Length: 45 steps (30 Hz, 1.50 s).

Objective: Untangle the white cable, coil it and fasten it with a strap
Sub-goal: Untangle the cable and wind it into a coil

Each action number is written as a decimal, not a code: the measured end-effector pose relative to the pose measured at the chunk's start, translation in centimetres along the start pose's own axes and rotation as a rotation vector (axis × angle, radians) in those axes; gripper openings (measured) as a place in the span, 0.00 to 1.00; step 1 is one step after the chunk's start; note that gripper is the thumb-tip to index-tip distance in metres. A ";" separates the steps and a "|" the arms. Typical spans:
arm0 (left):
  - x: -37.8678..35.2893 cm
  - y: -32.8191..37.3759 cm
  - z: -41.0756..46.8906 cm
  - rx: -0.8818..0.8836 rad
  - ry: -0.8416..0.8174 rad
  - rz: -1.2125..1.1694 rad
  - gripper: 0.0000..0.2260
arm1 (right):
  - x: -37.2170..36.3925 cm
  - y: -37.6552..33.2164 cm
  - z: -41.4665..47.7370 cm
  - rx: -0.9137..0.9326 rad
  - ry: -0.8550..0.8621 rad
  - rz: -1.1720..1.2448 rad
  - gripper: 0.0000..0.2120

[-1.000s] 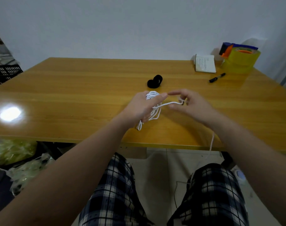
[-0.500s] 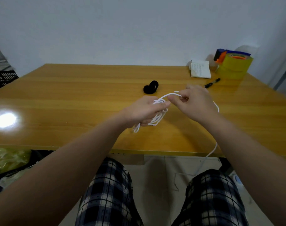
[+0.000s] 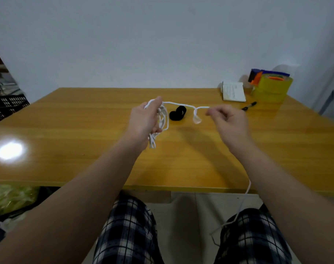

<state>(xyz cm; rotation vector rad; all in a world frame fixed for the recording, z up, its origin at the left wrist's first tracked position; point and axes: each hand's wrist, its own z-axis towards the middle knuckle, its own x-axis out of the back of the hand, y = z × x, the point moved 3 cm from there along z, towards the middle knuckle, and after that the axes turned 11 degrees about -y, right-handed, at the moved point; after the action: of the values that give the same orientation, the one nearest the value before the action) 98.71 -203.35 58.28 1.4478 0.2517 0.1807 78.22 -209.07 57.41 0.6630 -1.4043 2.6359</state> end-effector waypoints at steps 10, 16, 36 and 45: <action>0.9 -2.9 0.5 0.152 0.079 -0.266 0.17 | -1.8 -0.8 -0.5 -0.257 0.019 1.385 0.10; 0.3 -3.3 0.0 0.149 0.075 -0.308 0.16 | -2.9 -0.6 -1.0 -0.308 -0.173 0.834 0.14; -4.5 -0.8 -1.3 0.042 -0.394 -0.283 0.18 | -2.4 0.1 2.0 -0.094 -0.260 -0.267 0.17; -4.3 0.0 1.0 0.014 -0.227 -0.462 0.17 | -3.6 0.6 0.4 -0.221 -0.640 0.045 0.09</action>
<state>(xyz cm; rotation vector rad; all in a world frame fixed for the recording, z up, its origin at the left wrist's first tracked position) 94.89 -205.43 58.66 1.3727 0.3929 -0.3597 81.39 -209.29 55.63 1.5450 -1.8258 2.3360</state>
